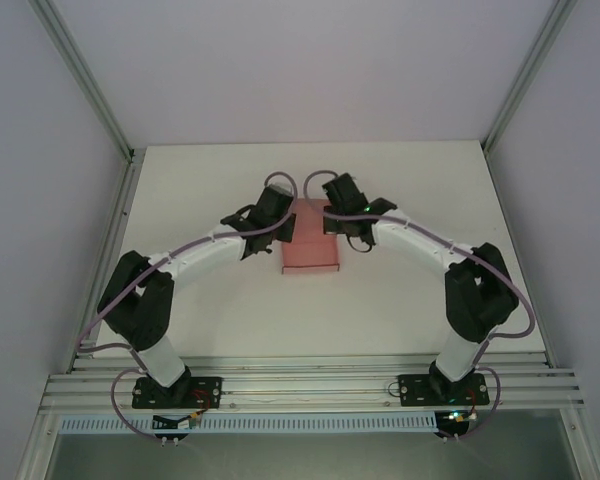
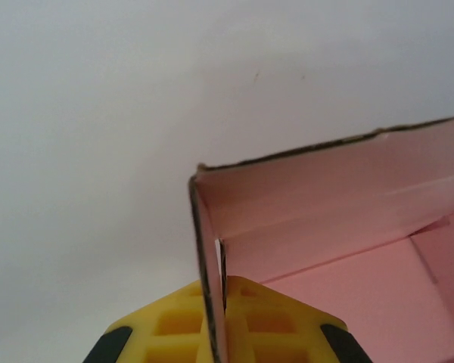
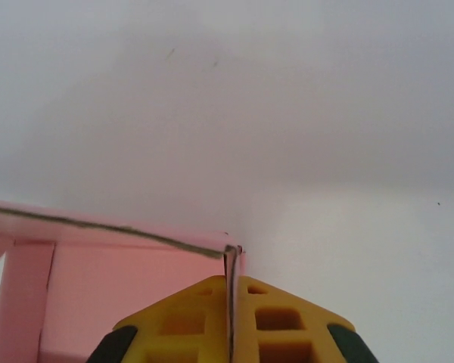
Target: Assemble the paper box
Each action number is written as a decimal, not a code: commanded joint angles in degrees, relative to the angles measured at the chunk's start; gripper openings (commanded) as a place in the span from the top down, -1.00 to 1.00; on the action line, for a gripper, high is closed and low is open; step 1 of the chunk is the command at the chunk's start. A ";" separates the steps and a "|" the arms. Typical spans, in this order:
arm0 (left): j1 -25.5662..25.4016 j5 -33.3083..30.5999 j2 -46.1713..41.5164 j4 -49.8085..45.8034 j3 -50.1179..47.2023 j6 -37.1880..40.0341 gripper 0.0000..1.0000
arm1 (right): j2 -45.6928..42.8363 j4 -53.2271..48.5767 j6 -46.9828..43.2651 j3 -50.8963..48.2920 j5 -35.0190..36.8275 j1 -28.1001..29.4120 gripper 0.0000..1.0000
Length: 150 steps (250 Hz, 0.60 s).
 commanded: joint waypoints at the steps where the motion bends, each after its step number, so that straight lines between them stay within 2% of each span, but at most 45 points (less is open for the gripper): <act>1: -3.36 2.93 -5.26 11.46 -7.30 -6.25 1.00 | -1.75 12.10 4.23 -4.33 8.36 5.97 1.00; 48: -3.67 4.80 -10.29 22.38 -18.26 -9.14 1.00 | -5.41 20.16 3.79 -13.56 12.26 11.85 1.00; 68: -4.16 4.83 -11.38 23.44 -20.10 -10.10 1.00 | -5.92 20.48 4.45 -15.56 15.35 14.20 1.00; 91: -5.16 5.13 -11.37 25.21 -20.82 -11.25 1.00 | -5.91 22.87 7.21 -18.15 15.46 15.86 1.00; 129: -7.70 3.27 -11.06 26.43 -20.91 -12.95 1.00 | -5.00 22.88 10.79 -19.50 16.57 16.87 1.00; 150: -9.14 0.25 -11.13 28.27 -23.22 -14.73 1.00 | -5.51 24.46 11.82 -21.30 16.58 17.70 1.00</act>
